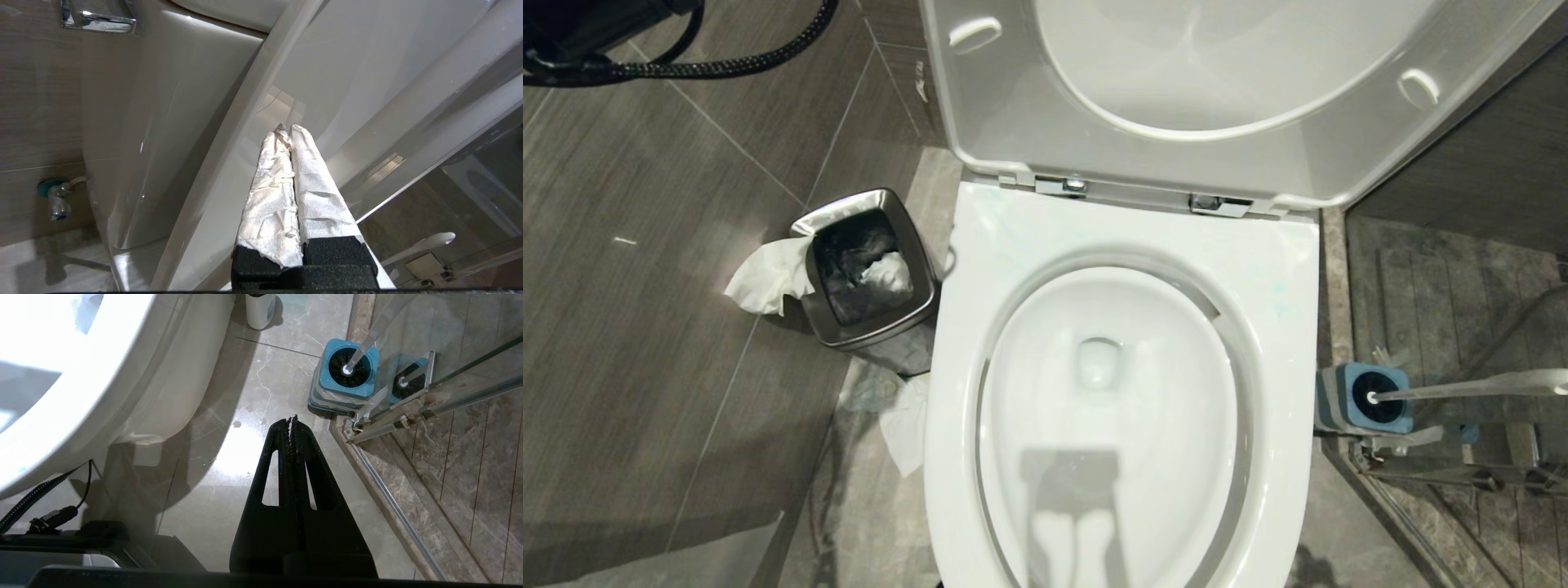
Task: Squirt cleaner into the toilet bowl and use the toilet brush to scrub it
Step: Close the toilet lid
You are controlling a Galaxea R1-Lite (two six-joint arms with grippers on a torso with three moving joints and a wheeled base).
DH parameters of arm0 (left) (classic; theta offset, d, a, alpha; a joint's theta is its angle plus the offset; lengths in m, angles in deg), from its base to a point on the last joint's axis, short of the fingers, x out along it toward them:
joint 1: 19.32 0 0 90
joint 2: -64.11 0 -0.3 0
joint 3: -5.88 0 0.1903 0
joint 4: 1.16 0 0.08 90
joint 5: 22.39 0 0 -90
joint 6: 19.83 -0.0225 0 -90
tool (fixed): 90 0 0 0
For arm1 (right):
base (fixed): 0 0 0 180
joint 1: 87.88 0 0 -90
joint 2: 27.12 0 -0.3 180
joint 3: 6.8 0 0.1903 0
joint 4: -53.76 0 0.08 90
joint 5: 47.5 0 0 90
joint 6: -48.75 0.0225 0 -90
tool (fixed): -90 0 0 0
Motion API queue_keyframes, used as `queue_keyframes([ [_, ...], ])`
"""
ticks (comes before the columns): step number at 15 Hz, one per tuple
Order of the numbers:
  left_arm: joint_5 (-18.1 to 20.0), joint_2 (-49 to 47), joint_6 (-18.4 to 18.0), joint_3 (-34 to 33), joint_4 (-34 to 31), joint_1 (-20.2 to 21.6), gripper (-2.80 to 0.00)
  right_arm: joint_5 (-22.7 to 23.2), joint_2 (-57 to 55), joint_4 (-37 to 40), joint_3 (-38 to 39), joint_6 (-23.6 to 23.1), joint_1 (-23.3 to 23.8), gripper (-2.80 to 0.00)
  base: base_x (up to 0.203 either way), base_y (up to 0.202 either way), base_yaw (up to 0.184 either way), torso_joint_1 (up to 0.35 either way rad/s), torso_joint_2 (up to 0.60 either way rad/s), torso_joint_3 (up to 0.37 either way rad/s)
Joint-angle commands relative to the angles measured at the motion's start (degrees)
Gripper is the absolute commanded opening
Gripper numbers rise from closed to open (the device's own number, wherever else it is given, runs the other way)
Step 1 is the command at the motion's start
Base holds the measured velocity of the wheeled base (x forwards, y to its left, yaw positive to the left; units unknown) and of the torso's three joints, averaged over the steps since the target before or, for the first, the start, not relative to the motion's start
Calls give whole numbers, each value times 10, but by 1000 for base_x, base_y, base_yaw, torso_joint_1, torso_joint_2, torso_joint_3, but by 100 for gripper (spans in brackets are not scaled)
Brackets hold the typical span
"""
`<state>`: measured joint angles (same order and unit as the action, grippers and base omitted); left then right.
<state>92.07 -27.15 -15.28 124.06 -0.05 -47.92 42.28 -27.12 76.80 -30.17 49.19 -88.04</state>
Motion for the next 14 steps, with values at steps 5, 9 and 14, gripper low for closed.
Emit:
queue_keyframes([
  [5,-5,6,0,18,2,62,-280,0,-1,0,0,0,-1,-280,0,0,0,0,0,0],
  [9,-8,16,43,28,-41,96,-280,0,-1,0,0,0,0,-280,0,0,0,0,0,0],
  [14,-58,-57,43,103,-32,86,-280,0,-1,0,0,0,0,-280,0,0,0,0,0,0],
])
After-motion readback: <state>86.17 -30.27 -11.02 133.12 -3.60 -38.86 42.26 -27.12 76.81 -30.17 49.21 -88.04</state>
